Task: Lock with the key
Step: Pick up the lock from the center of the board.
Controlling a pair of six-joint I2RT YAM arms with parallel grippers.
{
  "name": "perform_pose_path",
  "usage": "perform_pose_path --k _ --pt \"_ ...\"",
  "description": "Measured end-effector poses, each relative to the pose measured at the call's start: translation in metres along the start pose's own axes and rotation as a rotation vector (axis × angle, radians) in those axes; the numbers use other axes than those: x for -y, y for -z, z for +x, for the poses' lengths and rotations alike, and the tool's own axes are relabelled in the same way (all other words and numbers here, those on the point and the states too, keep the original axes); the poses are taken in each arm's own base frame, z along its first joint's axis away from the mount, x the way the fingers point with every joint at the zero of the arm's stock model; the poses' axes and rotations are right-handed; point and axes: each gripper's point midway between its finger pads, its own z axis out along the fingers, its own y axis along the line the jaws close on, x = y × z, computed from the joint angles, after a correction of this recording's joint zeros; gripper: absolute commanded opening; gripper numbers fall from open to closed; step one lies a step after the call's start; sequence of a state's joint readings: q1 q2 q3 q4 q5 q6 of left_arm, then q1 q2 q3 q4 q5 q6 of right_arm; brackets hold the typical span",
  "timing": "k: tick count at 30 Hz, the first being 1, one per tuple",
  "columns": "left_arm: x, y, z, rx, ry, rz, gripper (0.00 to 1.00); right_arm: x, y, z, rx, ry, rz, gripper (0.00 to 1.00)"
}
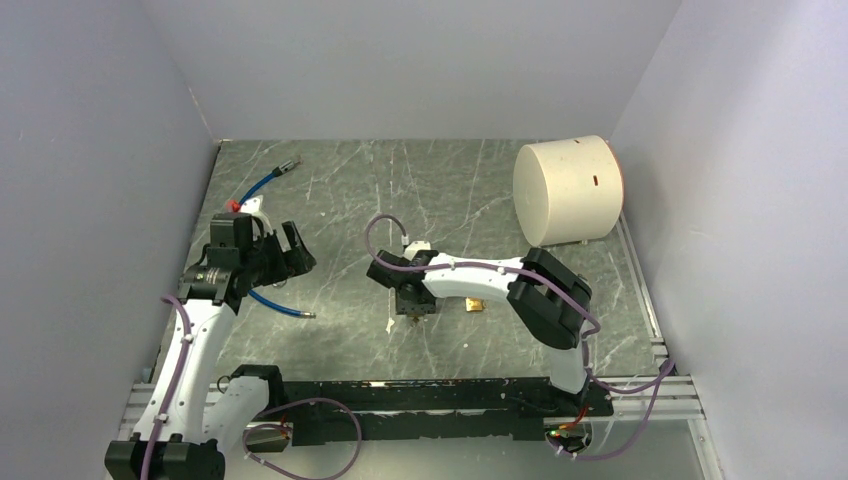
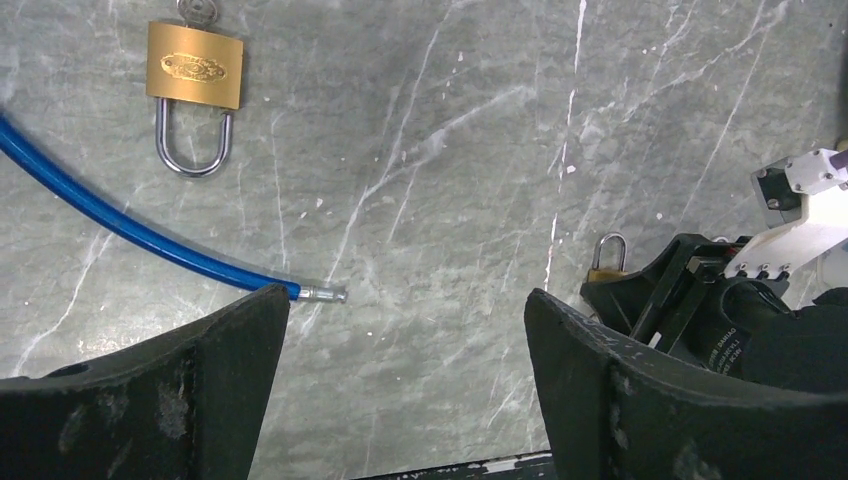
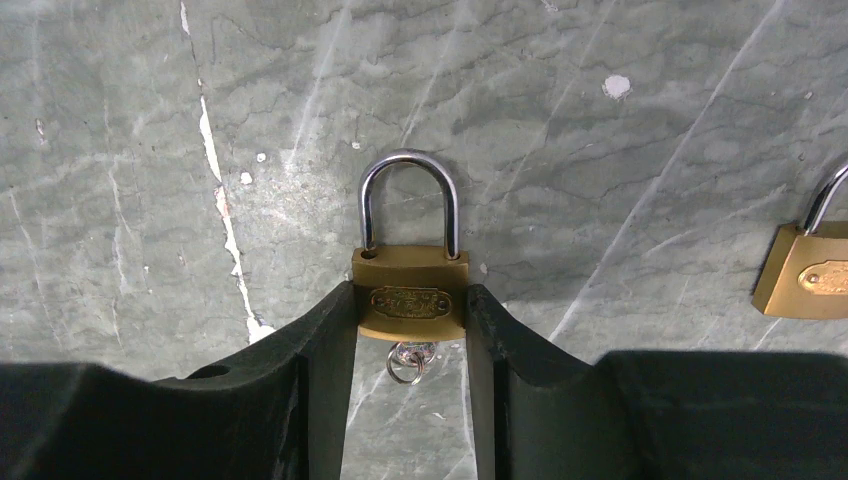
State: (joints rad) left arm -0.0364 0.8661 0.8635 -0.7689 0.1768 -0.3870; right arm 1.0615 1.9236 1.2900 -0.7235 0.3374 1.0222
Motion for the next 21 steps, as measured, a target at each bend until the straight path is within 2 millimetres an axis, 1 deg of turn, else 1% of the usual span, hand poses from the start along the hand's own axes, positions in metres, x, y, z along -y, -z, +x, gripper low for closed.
perform_pose_path --k 2,13,14,15,16,17,21 --pt "-0.0012 -0.0003 0.0004 -0.001 0.001 -0.006 0.90 0.0000 0.0001 -0.0004 0.001 0.016 -0.002 0.19" --pt "-0.0007 0.0015 0.0015 0.006 -0.001 0.000 0.91 -0.0008 0.0006 -0.0017 0.007 0.058 -0.008 0.14" --pt "0.0000 0.0024 0.0014 0.009 -0.002 0.004 0.91 -0.0008 0.0008 -0.0018 0.004 0.059 -0.004 0.15" --pt "0.0005 0.0033 0.0009 0.014 -0.003 0.007 0.91 -0.0012 0.0007 -0.0020 0.001 0.062 0.002 0.18" --pt "0.0007 0.0037 0.0008 0.015 -0.003 0.008 0.91 -0.0013 0.0009 -0.0020 -0.003 0.065 0.009 0.22" --pt "0.0008 0.0041 0.0006 0.017 -0.003 0.009 0.91 -0.0014 0.0011 -0.0021 -0.006 0.068 0.015 0.28" --pt "0.0011 0.0043 0.0006 0.018 -0.004 0.010 0.91 -0.0008 0.0017 -0.0019 -0.006 0.067 0.029 0.36"
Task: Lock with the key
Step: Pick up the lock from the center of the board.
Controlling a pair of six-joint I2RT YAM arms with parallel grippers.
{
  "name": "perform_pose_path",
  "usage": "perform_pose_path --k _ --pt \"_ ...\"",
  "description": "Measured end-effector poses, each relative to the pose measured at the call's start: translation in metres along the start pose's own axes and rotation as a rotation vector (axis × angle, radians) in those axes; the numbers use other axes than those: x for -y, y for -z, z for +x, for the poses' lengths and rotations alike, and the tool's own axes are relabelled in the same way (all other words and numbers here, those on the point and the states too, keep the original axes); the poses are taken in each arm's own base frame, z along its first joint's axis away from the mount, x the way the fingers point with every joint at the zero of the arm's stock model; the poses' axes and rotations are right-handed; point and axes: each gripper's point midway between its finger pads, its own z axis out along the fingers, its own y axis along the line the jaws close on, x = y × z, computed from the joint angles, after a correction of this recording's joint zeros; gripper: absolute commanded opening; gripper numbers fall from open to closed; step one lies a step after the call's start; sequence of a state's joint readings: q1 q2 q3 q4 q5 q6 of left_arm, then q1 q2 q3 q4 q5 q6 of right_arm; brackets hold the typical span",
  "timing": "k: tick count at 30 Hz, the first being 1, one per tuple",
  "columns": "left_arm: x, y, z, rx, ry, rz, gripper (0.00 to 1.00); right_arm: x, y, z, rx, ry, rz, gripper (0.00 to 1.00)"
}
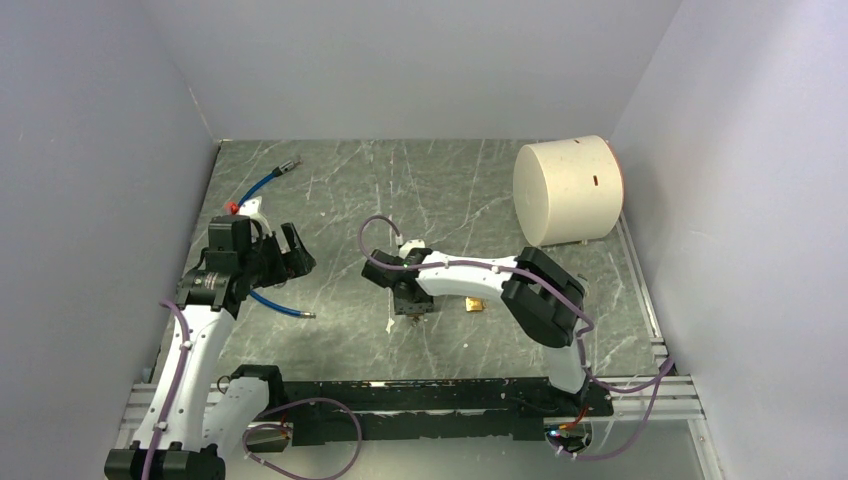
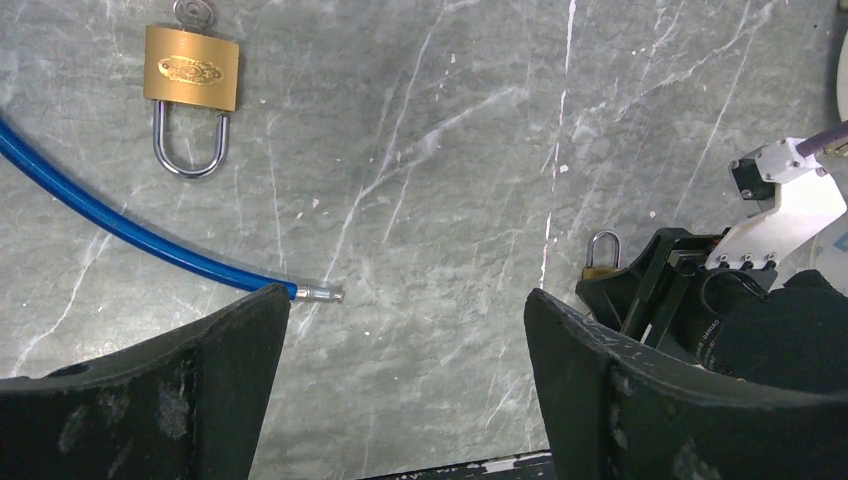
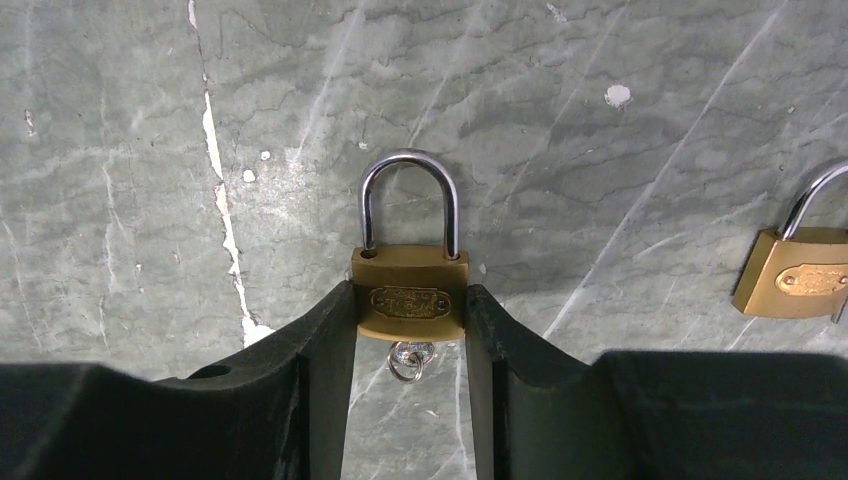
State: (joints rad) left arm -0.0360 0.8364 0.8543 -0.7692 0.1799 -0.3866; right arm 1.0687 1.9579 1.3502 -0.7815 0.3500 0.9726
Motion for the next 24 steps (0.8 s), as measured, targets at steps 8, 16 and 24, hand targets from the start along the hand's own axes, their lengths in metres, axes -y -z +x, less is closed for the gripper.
perform_pose_path --k 8,16,24 --pt "0.0011 -0.0031 0.0024 -0.021 0.002 0.008 0.90 -0.0016 -0.0005 -0.0002 0.002 0.001 -0.004 0.49" --pt "0.0017 -0.0023 0.0023 -0.018 0.004 0.013 0.92 -0.0024 -0.0024 0.0011 0.009 0.005 -0.027 0.46" --pt "0.0002 -0.0051 0.0039 -0.030 0.006 0.006 0.93 -0.0027 -0.0025 0.0002 0.004 0.056 -0.045 0.28"
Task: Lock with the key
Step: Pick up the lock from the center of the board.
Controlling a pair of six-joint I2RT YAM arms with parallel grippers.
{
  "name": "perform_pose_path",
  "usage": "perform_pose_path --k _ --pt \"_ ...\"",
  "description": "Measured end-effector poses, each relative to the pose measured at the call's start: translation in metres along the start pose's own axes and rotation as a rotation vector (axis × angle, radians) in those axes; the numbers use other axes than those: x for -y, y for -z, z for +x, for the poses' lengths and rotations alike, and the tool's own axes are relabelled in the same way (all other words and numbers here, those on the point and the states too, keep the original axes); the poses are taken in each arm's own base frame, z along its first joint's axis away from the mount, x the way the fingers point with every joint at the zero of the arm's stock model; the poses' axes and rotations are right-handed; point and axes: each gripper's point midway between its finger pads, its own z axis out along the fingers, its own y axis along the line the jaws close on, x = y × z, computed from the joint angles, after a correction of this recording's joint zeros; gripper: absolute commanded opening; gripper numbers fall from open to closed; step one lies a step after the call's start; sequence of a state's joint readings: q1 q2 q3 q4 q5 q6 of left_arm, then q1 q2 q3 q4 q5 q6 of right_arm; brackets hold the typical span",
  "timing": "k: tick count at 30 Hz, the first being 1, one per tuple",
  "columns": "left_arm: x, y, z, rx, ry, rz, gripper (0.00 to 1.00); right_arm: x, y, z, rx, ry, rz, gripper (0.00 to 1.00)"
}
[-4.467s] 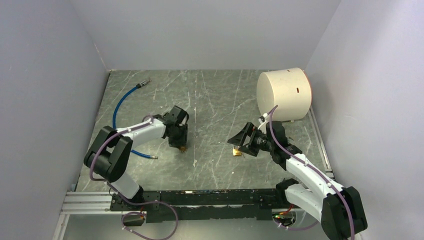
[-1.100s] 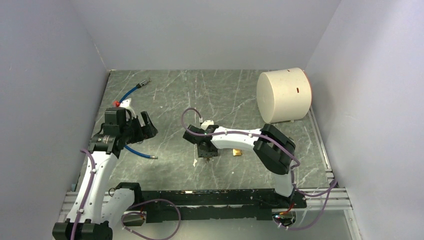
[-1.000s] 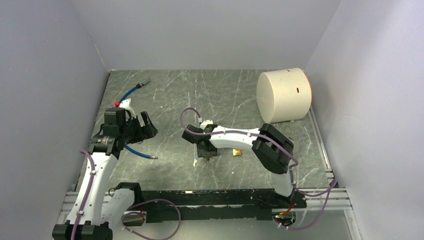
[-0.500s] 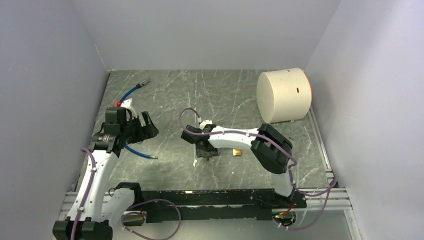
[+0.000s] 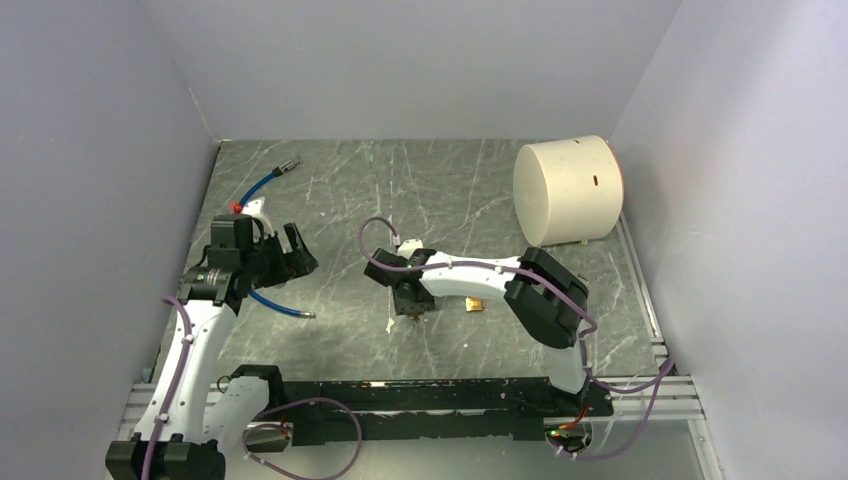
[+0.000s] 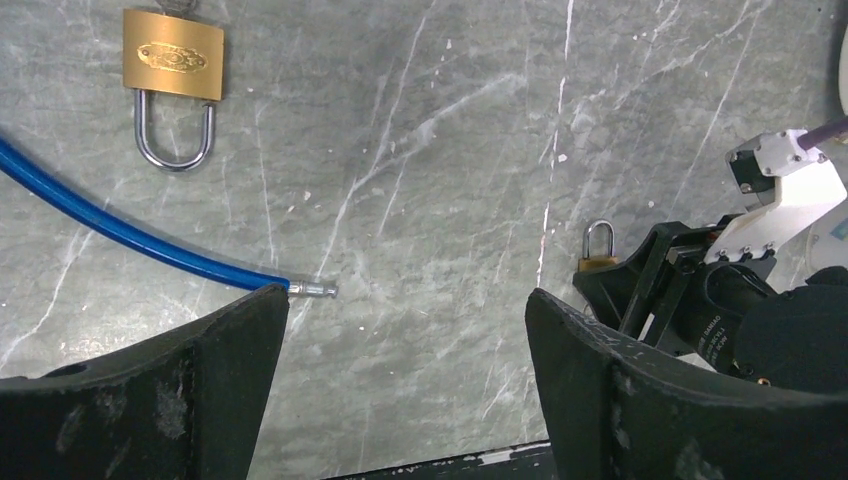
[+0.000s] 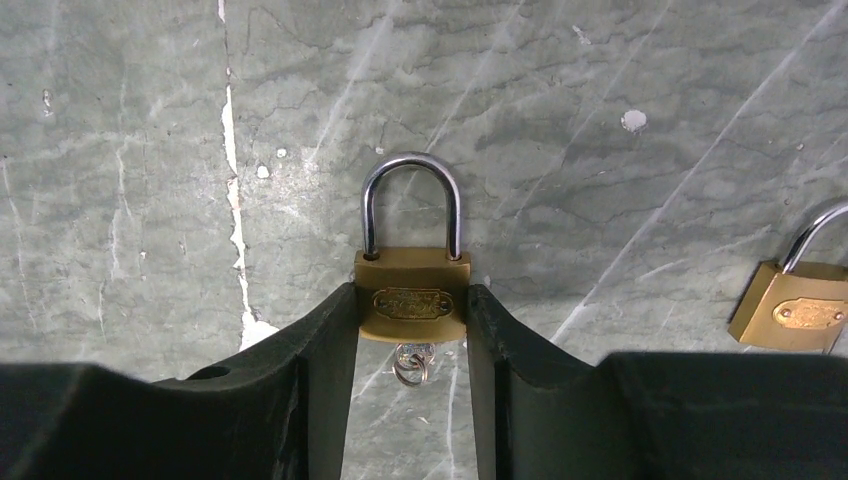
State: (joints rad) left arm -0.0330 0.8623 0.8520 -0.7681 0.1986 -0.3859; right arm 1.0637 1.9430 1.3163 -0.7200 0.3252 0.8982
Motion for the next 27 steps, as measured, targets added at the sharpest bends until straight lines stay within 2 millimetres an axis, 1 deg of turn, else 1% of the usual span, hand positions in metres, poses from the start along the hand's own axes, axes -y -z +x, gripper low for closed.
perform_pose_path --k 1,3,6,9,11,13,16,19,21,23,25,27 --pt "0.000 0.000 0.001 -0.003 0.000 0.002 0.93 0.000 0.000 0.000 -0.001 0.003 -0.002 0.25" --pt "0.002 -0.001 0.003 -0.010 0.000 0.013 0.94 0.000 0.000 0.000 -0.002 0.011 -0.005 0.13" --pt "0.002 -0.003 0.005 -0.018 0.000 0.022 0.94 0.000 0.002 -0.001 0.013 0.016 -0.030 0.02" --pt "0.007 -0.006 0.007 -0.040 0.000 0.052 0.93 0.001 0.006 0.004 0.026 0.030 -0.085 0.02" --pt "0.014 -0.010 0.008 -0.058 0.001 0.092 0.92 0.001 0.011 0.007 0.039 0.043 -0.129 0.02" --pt "0.022 -0.016 0.011 -0.083 0.004 0.148 0.88 0.002 0.023 0.007 0.066 0.054 -0.189 0.03" --pt "0.039 -0.026 0.018 -0.133 0.017 0.261 0.85 -0.003 0.049 -0.001 0.147 0.061 -0.317 0.03" --pt "0.062 -0.036 0.026 -0.193 0.068 0.427 0.82 -0.017 0.075 -0.014 0.226 0.063 -0.472 0.01" --pt "0.077 -0.042 0.032 -0.244 0.124 0.550 0.82 -0.027 0.087 -0.017 0.249 0.071 -0.554 0.01" --pt "0.089 -0.047 0.038 -0.296 0.170 0.638 0.82 -0.036 0.096 -0.018 0.262 0.081 -0.628 0.01" --pt "0.098 -0.046 0.044 -0.339 0.184 0.698 0.80 -0.041 0.102 -0.016 0.266 0.087 -0.680 0.01" --pt "0.110 -0.041 0.050 -0.375 0.160 0.755 0.73 -0.044 0.106 -0.014 0.264 0.095 -0.712 0.01"
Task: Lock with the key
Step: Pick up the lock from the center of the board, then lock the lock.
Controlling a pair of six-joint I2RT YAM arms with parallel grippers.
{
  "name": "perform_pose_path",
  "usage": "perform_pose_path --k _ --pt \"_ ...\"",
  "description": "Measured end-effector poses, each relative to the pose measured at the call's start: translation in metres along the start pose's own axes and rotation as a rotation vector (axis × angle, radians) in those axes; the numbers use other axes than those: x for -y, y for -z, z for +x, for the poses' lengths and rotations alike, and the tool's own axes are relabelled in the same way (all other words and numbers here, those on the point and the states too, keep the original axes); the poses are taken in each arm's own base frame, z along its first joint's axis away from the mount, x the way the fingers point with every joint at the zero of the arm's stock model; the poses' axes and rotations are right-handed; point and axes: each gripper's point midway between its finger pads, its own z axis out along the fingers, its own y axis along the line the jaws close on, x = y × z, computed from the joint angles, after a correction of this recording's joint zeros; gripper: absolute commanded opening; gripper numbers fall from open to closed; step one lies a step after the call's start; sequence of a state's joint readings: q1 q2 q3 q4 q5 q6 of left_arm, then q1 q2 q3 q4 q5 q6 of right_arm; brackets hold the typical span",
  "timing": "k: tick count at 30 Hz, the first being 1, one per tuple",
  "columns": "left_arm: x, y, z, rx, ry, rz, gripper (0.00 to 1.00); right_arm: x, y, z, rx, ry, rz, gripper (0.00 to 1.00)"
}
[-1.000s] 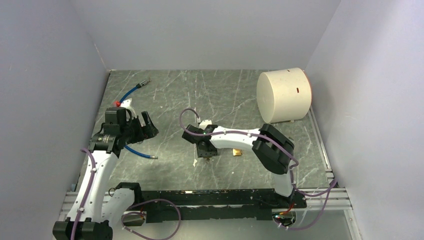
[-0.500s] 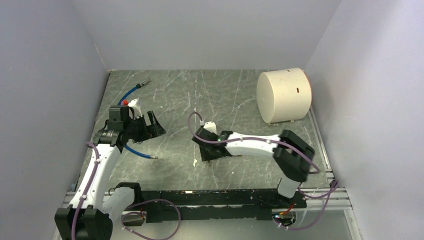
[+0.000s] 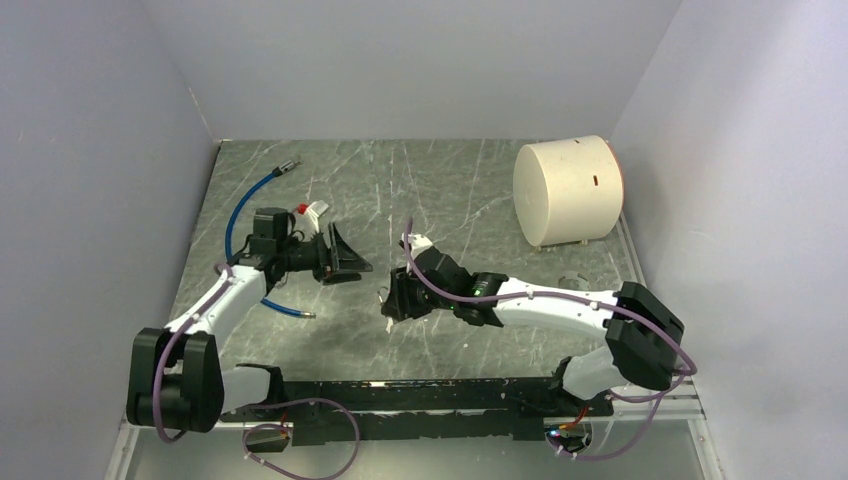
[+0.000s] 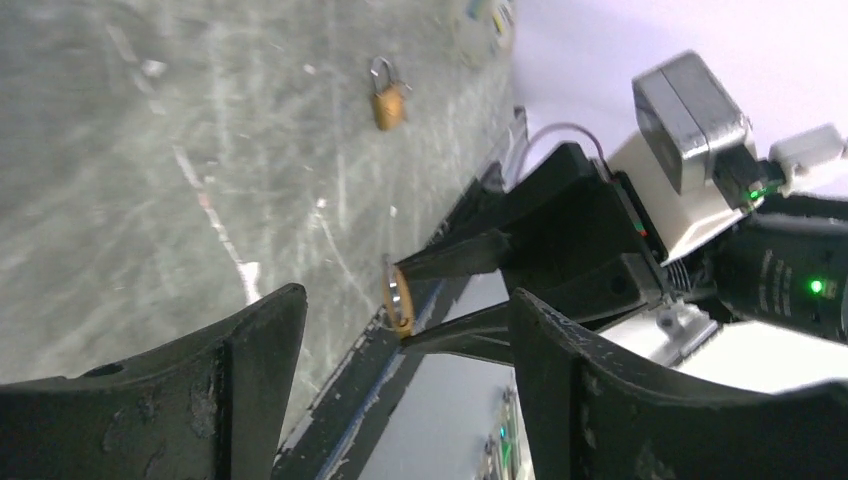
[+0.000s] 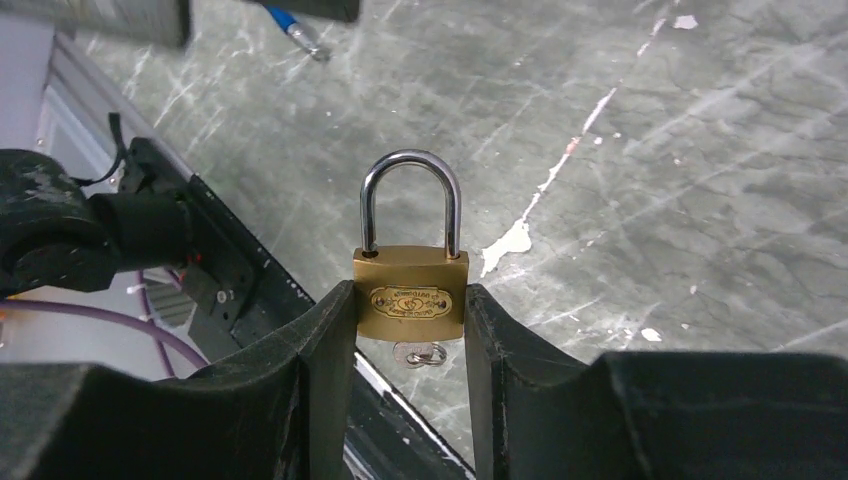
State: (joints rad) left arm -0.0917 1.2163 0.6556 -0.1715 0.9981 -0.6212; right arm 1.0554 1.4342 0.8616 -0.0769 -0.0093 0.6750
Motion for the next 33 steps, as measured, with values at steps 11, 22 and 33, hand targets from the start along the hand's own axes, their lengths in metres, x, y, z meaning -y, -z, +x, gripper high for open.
perform_pose_path --k 11,22,33 --pt "0.021 -0.027 0.065 -0.201 -0.040 0.104 0.50 -0.009 0.016 -0.006 0.038 0.021 -0.059 0.00" --pt "0.017 -0.036 0.060 -0.129 0.003 0.110 0.25 -0.003 0.018 0.002 0.016 0.054 -0.049 0.00" --pt "0.008 -0.045 0.062 -0.192 0.033 0.108 0.14 0.001 0.012 0.007 0.000 0.048 -0.034 0.00"
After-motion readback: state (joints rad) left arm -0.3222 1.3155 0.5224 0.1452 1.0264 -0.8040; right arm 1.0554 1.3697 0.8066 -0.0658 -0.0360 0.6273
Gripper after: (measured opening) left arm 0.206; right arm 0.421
